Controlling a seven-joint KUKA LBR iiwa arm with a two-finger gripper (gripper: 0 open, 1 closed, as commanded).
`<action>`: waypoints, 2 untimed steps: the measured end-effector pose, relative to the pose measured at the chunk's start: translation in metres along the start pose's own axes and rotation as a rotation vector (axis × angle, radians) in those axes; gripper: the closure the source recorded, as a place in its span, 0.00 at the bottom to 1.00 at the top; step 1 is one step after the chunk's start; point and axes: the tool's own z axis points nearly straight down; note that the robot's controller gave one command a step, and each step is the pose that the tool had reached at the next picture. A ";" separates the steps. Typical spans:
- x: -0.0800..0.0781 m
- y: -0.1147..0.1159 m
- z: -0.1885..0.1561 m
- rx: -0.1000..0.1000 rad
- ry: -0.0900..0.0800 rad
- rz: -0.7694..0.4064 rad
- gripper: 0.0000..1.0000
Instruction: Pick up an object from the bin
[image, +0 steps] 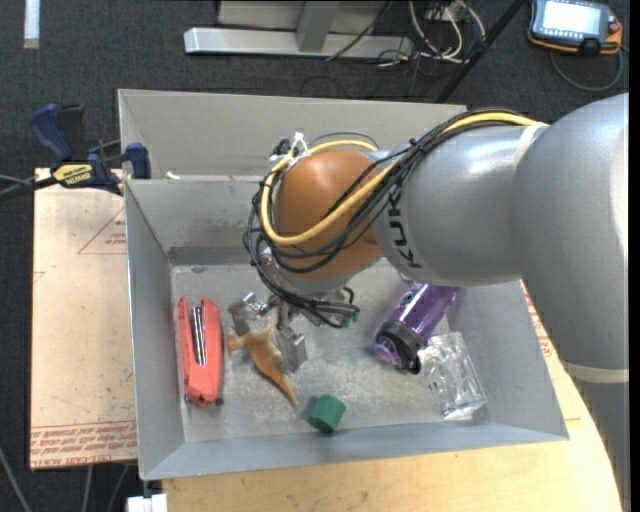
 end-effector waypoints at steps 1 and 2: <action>-0.006 -0.003 0.015 -0.001 -0.003 -0.025 1.00; -0.001 0.007 0.024 0.004 -0.005 -0.048 1.00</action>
Offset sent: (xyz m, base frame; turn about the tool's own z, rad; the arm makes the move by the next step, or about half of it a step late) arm -0.0165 0.0105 -0.0334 -0.0614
